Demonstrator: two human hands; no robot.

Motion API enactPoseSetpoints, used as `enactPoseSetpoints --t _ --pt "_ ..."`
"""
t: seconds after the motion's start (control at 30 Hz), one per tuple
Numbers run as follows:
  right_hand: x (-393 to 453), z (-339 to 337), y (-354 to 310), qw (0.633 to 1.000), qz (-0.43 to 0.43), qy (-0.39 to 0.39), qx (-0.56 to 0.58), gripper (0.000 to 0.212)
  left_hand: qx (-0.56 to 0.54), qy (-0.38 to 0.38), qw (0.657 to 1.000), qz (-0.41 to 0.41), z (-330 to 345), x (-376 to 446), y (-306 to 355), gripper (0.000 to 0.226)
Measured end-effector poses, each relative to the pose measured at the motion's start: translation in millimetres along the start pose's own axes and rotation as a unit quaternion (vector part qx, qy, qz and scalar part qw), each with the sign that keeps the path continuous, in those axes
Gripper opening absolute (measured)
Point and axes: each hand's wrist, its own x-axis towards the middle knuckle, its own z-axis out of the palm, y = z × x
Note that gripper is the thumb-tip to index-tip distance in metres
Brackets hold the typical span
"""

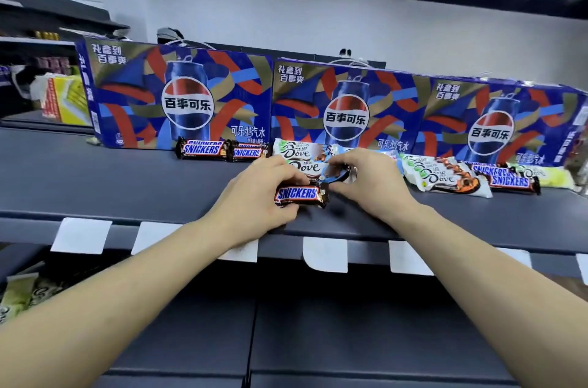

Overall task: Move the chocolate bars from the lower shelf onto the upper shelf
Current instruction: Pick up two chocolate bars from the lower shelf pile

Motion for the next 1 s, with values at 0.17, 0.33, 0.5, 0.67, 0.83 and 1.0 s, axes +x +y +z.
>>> enactPoseSetpoints --t 0.17,0.33,0.5,0.67,0.83,1.0 --pt "26 16 4 1.0 0.003 -0.02 0.003 0.044 0.01 -0.014 1.0 0.005 1 18 -22 0.037" --pt "46 31 15 0.999 0.009 -0.045 -0.005 0.048 0.036 -0.014 0.999 -0.008 1 31 -42 0.03" --pt "63 47 25 0.998 0.006 -0.052 -0.032 0.046 0.05 -0.026 0.998 -0.032 -3 38 -62 0.032" --pt "75 58 24 0.997 0.022 -0.04 -0.059 0.044 0.05 -0.024 0.997 -0.044 -4 42 -73 0.035" --pt "81 62 20 0.996 0.041 -0.041 -0.063 0.044 0.055 -0.023 0.997 -0.044 -4 43 -79 0.035" --pt "81 60 16 0.995 0.055 -0.043 -0.068 0.044 0.059 -0.024 0.997 -0.044 -4 45 -82 0.034"
